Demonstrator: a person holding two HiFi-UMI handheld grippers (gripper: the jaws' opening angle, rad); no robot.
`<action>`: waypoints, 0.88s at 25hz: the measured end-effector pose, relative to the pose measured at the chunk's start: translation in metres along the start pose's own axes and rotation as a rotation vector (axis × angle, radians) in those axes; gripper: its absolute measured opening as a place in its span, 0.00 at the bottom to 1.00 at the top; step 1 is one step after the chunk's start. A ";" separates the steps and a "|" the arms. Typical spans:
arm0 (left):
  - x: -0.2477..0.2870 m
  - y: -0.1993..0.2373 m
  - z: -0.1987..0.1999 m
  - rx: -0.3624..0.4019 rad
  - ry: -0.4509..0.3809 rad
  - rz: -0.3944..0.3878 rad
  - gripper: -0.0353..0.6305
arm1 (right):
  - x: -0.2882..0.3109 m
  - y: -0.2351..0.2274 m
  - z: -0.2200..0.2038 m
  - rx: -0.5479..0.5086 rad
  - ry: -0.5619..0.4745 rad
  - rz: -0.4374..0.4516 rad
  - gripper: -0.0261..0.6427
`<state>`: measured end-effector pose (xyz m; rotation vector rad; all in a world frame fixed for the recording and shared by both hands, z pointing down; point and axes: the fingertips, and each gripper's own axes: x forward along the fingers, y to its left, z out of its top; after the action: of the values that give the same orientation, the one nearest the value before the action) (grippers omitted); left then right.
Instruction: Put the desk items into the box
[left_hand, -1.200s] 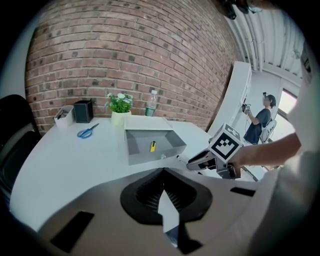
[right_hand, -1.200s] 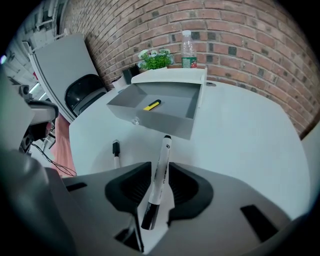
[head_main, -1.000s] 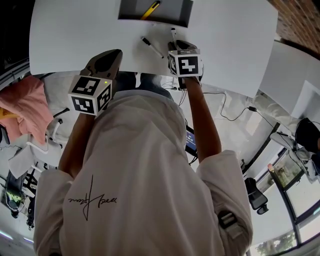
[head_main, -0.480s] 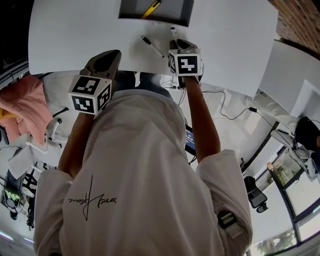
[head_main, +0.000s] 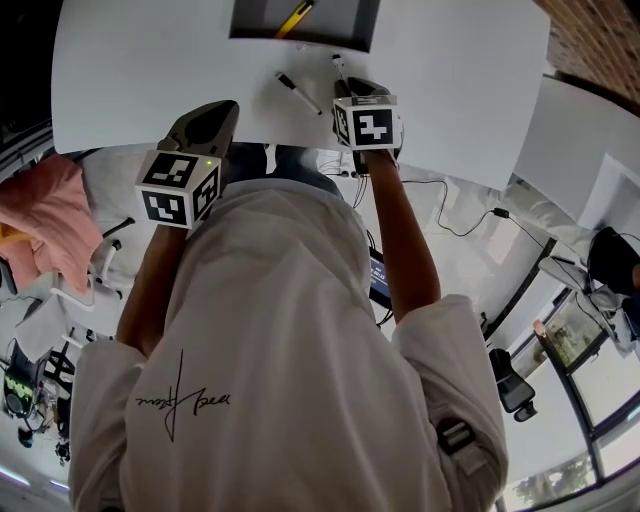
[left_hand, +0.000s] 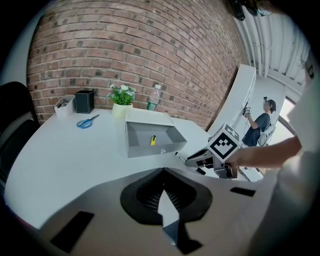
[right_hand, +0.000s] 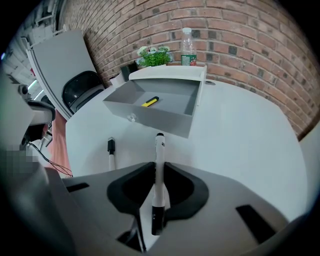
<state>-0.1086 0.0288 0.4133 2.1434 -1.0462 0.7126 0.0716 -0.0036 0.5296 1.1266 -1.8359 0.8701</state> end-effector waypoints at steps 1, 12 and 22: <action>0.001 -0.001 0.000 0.001 0.000 -0.001 0.06 | -0.001 0.000 0.000 -0.003 0.000 -0.001 0.16; 0.003 -0.007 0.004 0.017 0.001 -0.015 0.06 | -0.002 0.004 0.000 0.001 -0.006 0.025 0.16; 0.005 -0.013 0.004 0.023 0.005 -0.020 0.06 | -0.010 0.011 0.001 0.003 -0.020 0.049 0.16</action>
<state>-0.0947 0.0299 0.4105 2.1673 -1.0177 0.7237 0.0641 0.0033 0.5182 1.0997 -1.8858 0.8923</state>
